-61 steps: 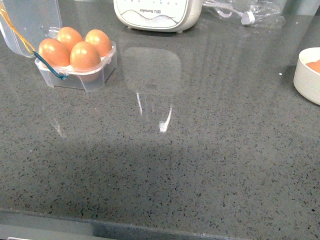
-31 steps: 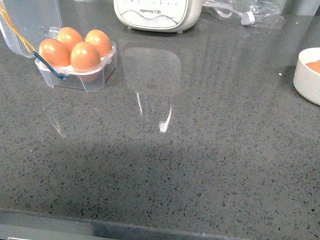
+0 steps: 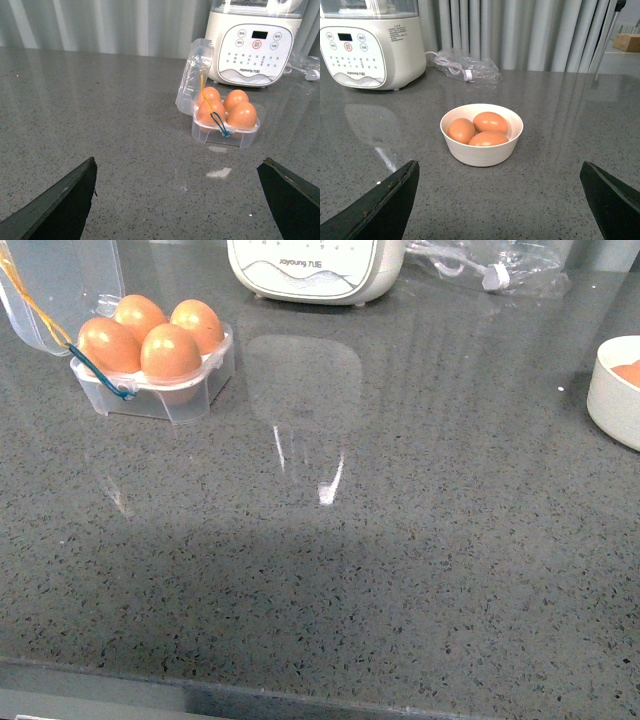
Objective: Put egg into box
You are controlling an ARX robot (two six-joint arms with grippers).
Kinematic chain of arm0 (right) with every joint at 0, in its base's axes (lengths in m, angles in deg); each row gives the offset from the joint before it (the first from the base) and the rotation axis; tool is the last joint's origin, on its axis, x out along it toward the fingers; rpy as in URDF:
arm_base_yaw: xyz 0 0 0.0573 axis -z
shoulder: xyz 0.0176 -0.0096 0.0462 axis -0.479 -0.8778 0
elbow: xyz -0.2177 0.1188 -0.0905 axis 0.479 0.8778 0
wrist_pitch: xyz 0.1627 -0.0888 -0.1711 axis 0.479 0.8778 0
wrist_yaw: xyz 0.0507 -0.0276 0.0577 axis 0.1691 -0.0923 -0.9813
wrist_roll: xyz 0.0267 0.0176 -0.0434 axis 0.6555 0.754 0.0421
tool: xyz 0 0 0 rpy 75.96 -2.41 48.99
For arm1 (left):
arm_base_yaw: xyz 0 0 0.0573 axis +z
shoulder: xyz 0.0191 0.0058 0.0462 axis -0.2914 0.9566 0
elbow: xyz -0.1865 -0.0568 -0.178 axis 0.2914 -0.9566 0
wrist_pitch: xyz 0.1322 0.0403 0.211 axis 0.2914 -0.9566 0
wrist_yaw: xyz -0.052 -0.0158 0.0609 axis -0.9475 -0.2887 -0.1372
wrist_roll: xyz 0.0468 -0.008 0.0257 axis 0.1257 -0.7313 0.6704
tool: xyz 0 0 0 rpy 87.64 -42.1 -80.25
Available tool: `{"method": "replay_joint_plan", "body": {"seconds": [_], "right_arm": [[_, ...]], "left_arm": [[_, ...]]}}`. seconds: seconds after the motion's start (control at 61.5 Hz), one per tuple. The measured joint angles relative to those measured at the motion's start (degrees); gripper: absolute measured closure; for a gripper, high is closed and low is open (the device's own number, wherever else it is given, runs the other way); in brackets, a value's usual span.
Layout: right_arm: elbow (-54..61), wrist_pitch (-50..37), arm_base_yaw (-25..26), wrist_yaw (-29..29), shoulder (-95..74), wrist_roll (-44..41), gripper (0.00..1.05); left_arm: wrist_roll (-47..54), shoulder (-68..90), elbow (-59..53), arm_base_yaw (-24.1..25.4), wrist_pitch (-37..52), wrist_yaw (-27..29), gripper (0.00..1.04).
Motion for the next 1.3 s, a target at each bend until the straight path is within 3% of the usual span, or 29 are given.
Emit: {"method": "replay_joint_plan", "body": {"seconds": [0.179,0.309,0.537,0.879,1.009,1.302], "right_arm": [[0.0,0.0,0.0,0.0,0.0,0.0,0.07],[0.0,0.0,0.0,0.0,0.0,0.0,0.07],[0.0,0.0,0.0,0.0,0.0,0.0,0.07],[0.0,0.0,0.0,0.0,0.0,0.0,0.07],[0.0,0.0,0.0,0.0,0.0,0.0,0.07],[0.0,0.0,0.0,0.0,0.0,0.0,0.07]], "left_arm": [[0.0,0.0,0.0,0.0,0.0,-0.02,0.07],[-0.26,7.58,4.02,-1.44,-12.96,10.97,0.07],[-0.2,15.69,6.95,7.3,-5.75,1.97,0.07],[0.48,47.12,17.86,17.86,19.52,-12.96,0.07],[0.57,61.92,26.23,18.53,24.2,-14.38,0.07],[3.21,83.95,44.22,15.69,21.62,-12.24,0.07]]}}
